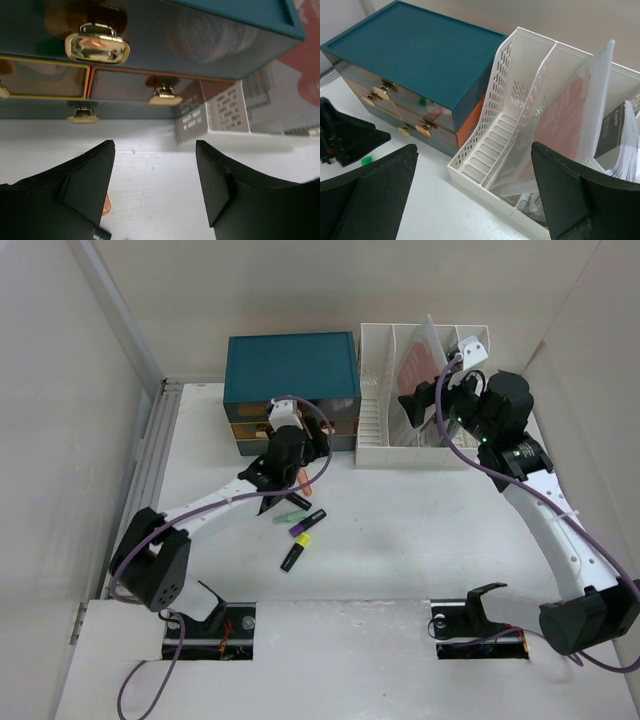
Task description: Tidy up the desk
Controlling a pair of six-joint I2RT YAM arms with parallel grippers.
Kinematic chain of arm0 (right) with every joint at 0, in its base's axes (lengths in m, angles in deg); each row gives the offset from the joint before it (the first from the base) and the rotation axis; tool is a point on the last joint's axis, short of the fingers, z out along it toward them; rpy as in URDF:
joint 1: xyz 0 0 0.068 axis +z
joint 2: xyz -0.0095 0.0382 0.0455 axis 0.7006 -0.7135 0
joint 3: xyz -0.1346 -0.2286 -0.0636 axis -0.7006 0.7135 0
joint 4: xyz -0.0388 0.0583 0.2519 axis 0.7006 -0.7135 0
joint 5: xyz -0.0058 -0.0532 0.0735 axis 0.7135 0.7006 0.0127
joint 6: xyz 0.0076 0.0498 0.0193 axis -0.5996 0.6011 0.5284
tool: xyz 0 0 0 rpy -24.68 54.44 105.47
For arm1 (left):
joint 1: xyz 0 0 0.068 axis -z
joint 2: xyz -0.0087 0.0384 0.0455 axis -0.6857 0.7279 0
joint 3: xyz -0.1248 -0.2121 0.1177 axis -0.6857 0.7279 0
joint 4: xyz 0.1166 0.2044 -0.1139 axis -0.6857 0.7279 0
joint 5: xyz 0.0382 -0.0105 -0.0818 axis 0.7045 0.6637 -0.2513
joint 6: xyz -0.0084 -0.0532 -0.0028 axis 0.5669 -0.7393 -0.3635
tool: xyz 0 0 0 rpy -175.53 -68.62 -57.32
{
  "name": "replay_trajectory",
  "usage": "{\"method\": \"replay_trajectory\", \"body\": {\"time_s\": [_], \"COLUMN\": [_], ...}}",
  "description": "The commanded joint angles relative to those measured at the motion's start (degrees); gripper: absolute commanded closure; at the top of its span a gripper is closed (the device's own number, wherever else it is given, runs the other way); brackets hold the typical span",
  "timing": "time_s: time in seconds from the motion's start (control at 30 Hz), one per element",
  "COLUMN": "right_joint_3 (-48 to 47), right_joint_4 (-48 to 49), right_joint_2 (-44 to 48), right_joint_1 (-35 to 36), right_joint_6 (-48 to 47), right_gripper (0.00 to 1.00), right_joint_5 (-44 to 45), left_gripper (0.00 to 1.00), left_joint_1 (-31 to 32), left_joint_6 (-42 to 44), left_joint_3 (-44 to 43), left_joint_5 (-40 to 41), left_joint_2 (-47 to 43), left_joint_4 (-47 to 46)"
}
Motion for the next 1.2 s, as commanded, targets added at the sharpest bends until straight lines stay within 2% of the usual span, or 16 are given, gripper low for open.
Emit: {"method": "replay_trajectory", "body": {"time_s": [0.0,0.23,0.27,0.43,0.73,1.07,1.17], "right_joint_3": [-2.11,-1.58,-1.58,-1.58,-1.58,-1.05,-1.05], "right_joint_4": [1.26,1.26,1.26,1.26,1.26,1.26,1.79], "right_joint_2": [1.38,1.91,1.91,1.91,1.38,0.86,0.86], "right_joint_1": [-1.28,-1.29,-1.29,-1.29,-1.29,-1.29,-1.29], "right_joint_6": [2.78,2.78,2.78,2.78,2.25,2.25,2.25], "right_gripper": [0.0,0.0,0.0,0.0,0.0,0.0,0.0], "right_joint_5": [-1.1,-1.1,-1.1,-0.05,0.48,0.48,0.48], "left_gripper": [0.37,0.37,0.34,0.31,0.31,0.47,0.61], "left_joint_1": [1.13,-2.2,-2.21,-2.74,-2.74,-3.26,-3.26], "left_joint_6": [-2.56,-8.98,-8.98,-9.68,-13.19,-16.19,-16.19], "left_joint_3": [-5.35,-10.98,-11.76,-14.4,-17.04,-15.2,-14.67], "left_joint_5": [10.06,5.5,4.97,1.89,1.18,0.66,1.18], "left_joint_2": [3.48,13.33,14.64,18.08,22.21,23.27,23.27], "left_joint_4": [-2.62,-2.08,-2.79,-3.67,-4.73,-7.36,-7.89]}}
